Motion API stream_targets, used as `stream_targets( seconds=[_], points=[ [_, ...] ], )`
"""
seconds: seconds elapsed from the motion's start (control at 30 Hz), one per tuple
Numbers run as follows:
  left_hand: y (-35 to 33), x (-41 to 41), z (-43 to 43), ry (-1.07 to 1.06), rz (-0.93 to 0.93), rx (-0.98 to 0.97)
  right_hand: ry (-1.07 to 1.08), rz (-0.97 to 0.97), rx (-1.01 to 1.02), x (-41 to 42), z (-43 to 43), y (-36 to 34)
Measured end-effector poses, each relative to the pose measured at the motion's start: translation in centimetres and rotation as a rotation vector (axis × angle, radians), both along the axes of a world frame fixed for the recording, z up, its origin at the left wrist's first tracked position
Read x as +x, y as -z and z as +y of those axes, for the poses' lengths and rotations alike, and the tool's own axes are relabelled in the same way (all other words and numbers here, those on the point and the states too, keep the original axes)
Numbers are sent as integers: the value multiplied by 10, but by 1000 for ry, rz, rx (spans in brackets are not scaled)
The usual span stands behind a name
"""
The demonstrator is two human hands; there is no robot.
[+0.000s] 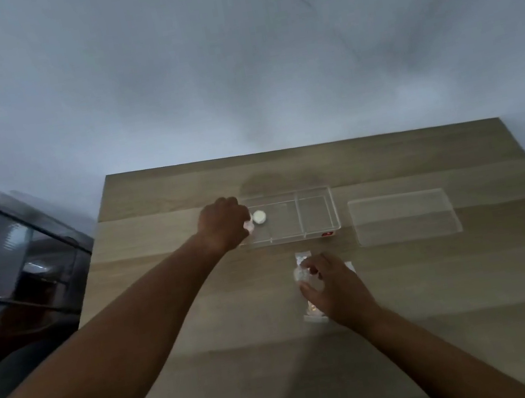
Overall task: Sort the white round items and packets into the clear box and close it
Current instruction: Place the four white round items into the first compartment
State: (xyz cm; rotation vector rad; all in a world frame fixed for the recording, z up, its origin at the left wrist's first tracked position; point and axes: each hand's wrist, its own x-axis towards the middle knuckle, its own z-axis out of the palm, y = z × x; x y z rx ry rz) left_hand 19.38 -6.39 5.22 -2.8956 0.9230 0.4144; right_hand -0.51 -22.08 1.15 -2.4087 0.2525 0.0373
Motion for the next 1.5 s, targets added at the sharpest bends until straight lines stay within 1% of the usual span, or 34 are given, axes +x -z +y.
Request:
stream_targets(
  seconds=[0.07,0.13,0.2,0.27,0.37,0.43,0.5,0.6,0.7,0.8,0.93,1.03,1.13,1.27,1.3,1.4,1.5],
  points=[
    [1,2,-8,104,-38,143,43,-21,-14,-1,-5,-2],
    [4,2,-13,199,-83,234,74,-46,-20,-1,-12,-4],
    [7,2,-13,245,-111,264,88,-58,-9,0,-17,-7],
    [8,4,-12,228,-103,238,92,-79,11,6,-21,-10],
    [4,5,-5,93,-35,86,106,-121,69,27,-20,-20],
    [0,1,4,-78,0,-122,63,-143,59,50,-16,-28],
    [2,-9,14,-276,13,-344,-25,-124,-6,76,-9,-35],
    [9,-27,25,-543,118,-553,-173,-25,-178,114,6,-42],
    [17,-38,29,-727,218,-683,-284,62,-373,138,21,-43],
    [24,-44,33,-831,273,-760,-323,149,-538,149,32,-39],
    [30,-46,32,-936,383,-891,-322,239,-644,157,38,-36],
    [32,-48,28,-943,425,-934,-312,272,-694,158,39,-33],
    [35,-48,27,-959,419,-937,-282,295,-661,158,37,-31],
    [34,-46,25,-968,424,-928,-251,293,-563,155,31,-30],
    [34,-46,25,-966,426,-928,-234,283,-512,153,30,-31],
    [35,-46,25,-970,417,-928,-136,215,-278,147,22,-34],
    [34,-50,24,-955,389,-915,-95,122,-129,134,8,-42]
  ],
)
